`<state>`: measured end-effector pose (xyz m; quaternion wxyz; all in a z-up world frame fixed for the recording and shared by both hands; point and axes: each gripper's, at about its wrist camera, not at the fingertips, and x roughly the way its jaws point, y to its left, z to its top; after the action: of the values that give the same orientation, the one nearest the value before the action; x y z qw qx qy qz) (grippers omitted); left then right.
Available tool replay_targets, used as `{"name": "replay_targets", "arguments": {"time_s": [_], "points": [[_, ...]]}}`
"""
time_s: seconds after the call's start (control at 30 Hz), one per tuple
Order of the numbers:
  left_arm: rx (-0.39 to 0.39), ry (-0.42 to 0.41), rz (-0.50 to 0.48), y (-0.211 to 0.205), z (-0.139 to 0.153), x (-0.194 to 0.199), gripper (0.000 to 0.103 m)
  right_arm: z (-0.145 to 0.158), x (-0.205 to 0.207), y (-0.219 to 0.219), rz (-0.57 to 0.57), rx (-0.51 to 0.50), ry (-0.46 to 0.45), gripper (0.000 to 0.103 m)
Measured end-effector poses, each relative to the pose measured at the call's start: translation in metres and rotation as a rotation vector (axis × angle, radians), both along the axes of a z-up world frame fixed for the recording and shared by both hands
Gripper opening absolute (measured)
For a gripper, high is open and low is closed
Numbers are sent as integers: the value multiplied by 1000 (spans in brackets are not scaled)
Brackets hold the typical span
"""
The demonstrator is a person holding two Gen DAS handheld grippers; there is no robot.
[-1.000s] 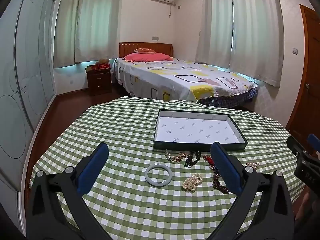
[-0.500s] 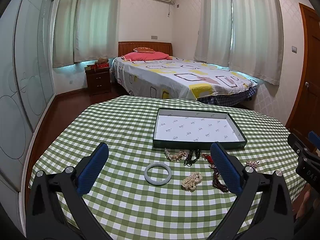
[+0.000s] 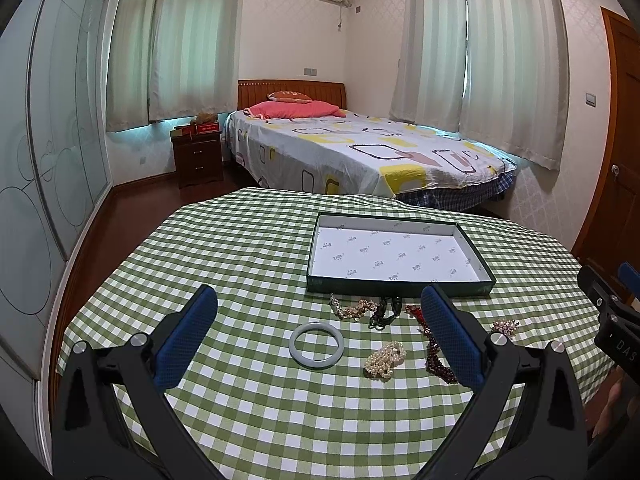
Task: Organize jewelry
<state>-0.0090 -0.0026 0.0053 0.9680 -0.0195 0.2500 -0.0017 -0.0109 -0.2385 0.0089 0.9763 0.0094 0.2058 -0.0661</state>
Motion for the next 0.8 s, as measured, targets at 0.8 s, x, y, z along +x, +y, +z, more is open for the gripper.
{"name": "replay_targets", "arguments": {"time_s": [0.8], "points": [[0,-1,0,0,-1,-1,99,-1,1,1,4,1,-4,97]]}}
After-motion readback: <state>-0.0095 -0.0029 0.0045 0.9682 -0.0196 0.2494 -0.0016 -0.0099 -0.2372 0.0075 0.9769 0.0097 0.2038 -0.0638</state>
